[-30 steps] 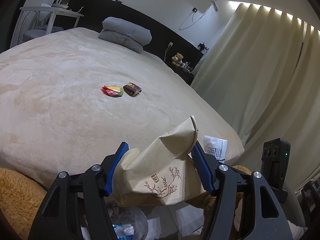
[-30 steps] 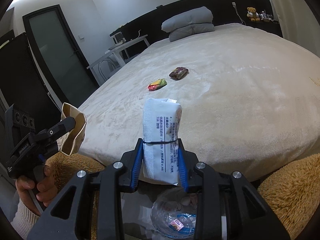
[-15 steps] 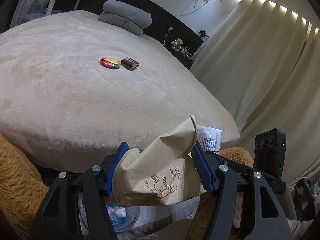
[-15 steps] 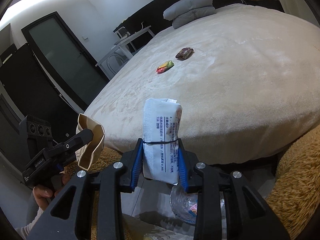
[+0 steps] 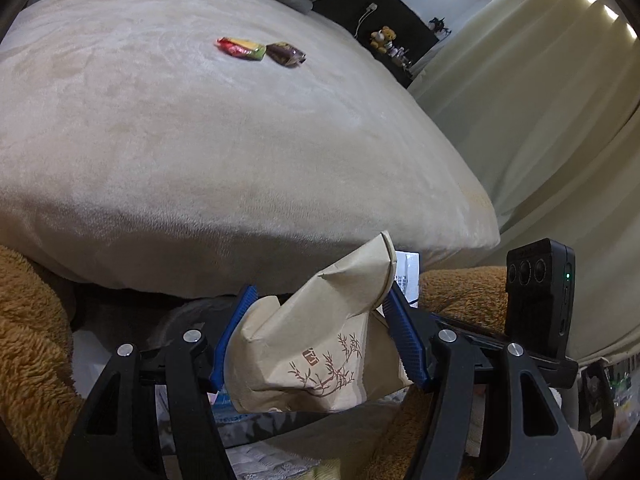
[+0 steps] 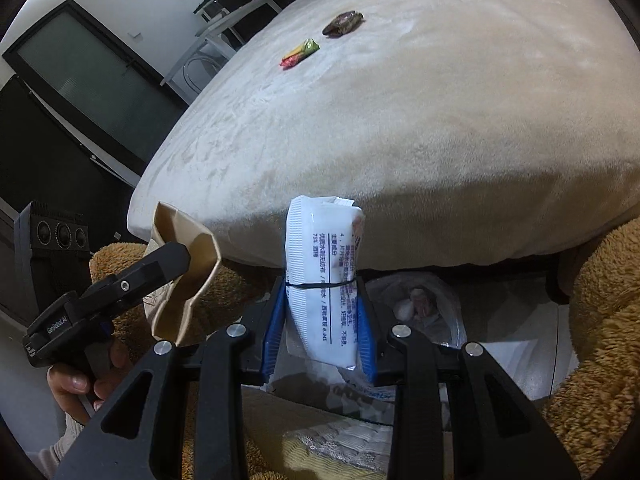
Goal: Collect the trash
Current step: 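Lift the white packet and tan bag and carry both off the bed toward the bin, then open the right gripper over the clear bin while the left gripper releases the tan bag, then raise both open tools back over the bed toward the two wrappers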
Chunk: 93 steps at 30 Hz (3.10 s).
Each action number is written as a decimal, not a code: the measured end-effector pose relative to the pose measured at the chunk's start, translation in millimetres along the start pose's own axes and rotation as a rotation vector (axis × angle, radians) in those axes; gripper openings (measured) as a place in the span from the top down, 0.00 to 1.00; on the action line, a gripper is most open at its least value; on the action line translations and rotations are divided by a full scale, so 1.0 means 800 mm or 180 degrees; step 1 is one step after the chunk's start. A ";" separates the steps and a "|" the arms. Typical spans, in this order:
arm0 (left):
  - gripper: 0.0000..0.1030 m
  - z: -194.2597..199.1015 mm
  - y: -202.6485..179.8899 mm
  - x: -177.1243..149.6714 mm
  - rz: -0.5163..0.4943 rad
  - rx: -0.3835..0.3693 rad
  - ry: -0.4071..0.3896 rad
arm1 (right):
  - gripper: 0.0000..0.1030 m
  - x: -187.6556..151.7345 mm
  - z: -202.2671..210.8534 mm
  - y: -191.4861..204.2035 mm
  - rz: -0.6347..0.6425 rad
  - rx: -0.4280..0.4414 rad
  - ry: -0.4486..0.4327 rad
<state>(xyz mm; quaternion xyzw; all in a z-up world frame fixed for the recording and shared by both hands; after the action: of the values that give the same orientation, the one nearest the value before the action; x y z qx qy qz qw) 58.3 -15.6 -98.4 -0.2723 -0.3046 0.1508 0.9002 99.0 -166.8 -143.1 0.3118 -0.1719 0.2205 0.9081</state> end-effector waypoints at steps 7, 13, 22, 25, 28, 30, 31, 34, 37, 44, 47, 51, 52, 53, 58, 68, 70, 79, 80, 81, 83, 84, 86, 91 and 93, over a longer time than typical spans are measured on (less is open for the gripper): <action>0.38 -0.032 0.030 -0.016 0.0217 0.0209 0.0412 | 0.68 -0.010 -0.037 -0.024 -0.0262 -0.0023 0.0449; 0.38 -0.059 0.058 -0.031 0.0418 0.0350 0.0795 | 0.68 -0.022 -0.064 -0.046 -0.0573 0.0057 0.0784; 0.38 -0.088 0.078 -0.055 0.0553 0.0456 0.1206 | 0.68 -0.031 -0.089 -0.070 -0.0879 -0.0007 0.1078; 0.38 -0.099 0.080 -0.059 0.0559 0.0464 0.1317 | 0.68 -0.031 -0.099 -0.073 -0.0955 -0.0042 0.1169; 0.36 -0.104 0.083 -0.063 0.0530 0.0531 0.1405 | 0.67 -0.031 -0.098 -0.084 -0.1087 0.0009 0.1215; 0.35 -0.106 0.081 -0.065 0.0501 0.0552 0.1420 | 0.67 -0.030 -0.099 -0.087 -0.1118 0.0030 0.1212; 0.35 -0.106 0.081 -0.064 0.0491 0.0552 0.1427 | 0.67 -0.029 -0.099 -0.086 -0.1130 0.0059 0.1214; 0.29 -0.106 0.080 -0.063 0.0463 0.0526 0.1430 | 0.63 -0.031 -0.101 -0.087 -0.1161 0.0075 0.1219; 0.20 -0.107 0.079 -0.062 0.0435 0.0536 0.1436 | 0.53 -0.026 -0.094 -0.092 -0.1229 -0.0055 0.1123; 0.20 -0.104 0.078 -0.057 0.0385 0.0557 0.1357 | 0.53 -0.023 -0.088 -0.092 -0.1242 -0.0037 0.1050; 0.20 -0.098 0.077 -0.054 0.0343 0.0525 0.1273 | 0.53 -0.021 -0.082 -0.091 -0.1194 -0.0088 0.0962; 0.20 -0.082 0.075 -0.047 0.0303 0.0460 0.1074 | 0.53 -0.019 -0.073 -0.091 -0.1134 -0.0080 0.0855; 0.20 -0.077 0.074 -0.044 0.0290 0.0439 0.1011 | 0.53 -0.018 -0.069 -0.091 -0.1092 -0.0085 0.0814; 0.20 -0.073 0.073 -0.041 0.0276 0.0412 0.0947 | 0.53 -0.017 -0.065 -0.090 -0.1049 -0.0082 0.0772; 0.20 -0.053 0.062 -0.033 0.0143 0.0285 0.0677 | 0.53 -0.016 -0.049 -0.080 -0.0795 -0.0046 0.0599; 0.20 0.003 0.015 -0.029 -0.0467 0.0307 -0.0019 | 0.53 -0.009 0.007 -0.046 -0.0250 -0.0087 -0.0029; 0.20 0.014 0.011 -0.026 -0.0538 0.0289 -0.0147 | 0.53 -0.010 0.019 -0.038 -0.0133 -0.0110 -0.0151; 0.20 0.052 -0.003 -0.020 -0.0720 0.0276 -0.0545 | 0.53 -0.012 0.072 -0.009 0.0419 -0.0349 -0.0724; 0.20 0.054 -0.003 -0.018 -0.0730 0.0276 -0.0576 | 0.53 -0.012 0.072 -0.005 0.0466 -0.0373 -0.0749; 0.20 0.056 -0.004 -0.017 -0.0734 0.0272 -0.0602 | 0.53 -0.011 0.074 -0.003 0.0510 -0.0394 -0.0773; 0.20 0.061 -0.004 -0.013 -0.0726 0.0257 -0.0655 | 0.53 -0.005 0.079 -0.002 0.0612 -0.0469 -0.0821; 0.20 0.063 -0.003 -0.010 -0.0719 0.0252 -0.0682 | 0.53 -0.001 0.081 -0.004 0.0642 -0.0486 -0.0840; 0.20 0.066 -0.001 -0.005 -0.0702 0.0269 -0.0723 | 0.53 0.010 0.082 -0.007 0.0667 -0.0494 -0.0854; 0.20 0.072 0.001 0.011 -0.0704 0.0234 -0.0797 | 0.53 0.039 0.079 -0.008 0.0779 -0.0550 -0.0859; 0.20 0.072 0.002 0.022 -0.0716 0.0241 -0.0813 | 0.53 0.051 0.076 -0.009 0.0837 -0.0591 -0.0854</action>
<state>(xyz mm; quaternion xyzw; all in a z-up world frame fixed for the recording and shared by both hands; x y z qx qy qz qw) 35.2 16.2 -53.0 -0.1810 -0.4393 0.0938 0.8749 126.5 -198.9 -83.1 0.2282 -0.3501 0.2768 0.8653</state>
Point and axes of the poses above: each gripper's, at about its wrist camera, not at the fingertips, and z roughly against the way its jaws point, y to its left, x to its top, the point moved 4 cm from there along -z, roughly the way its jaws point, and after that the axes turned 3 degrees about z, right-handed, at the moved point
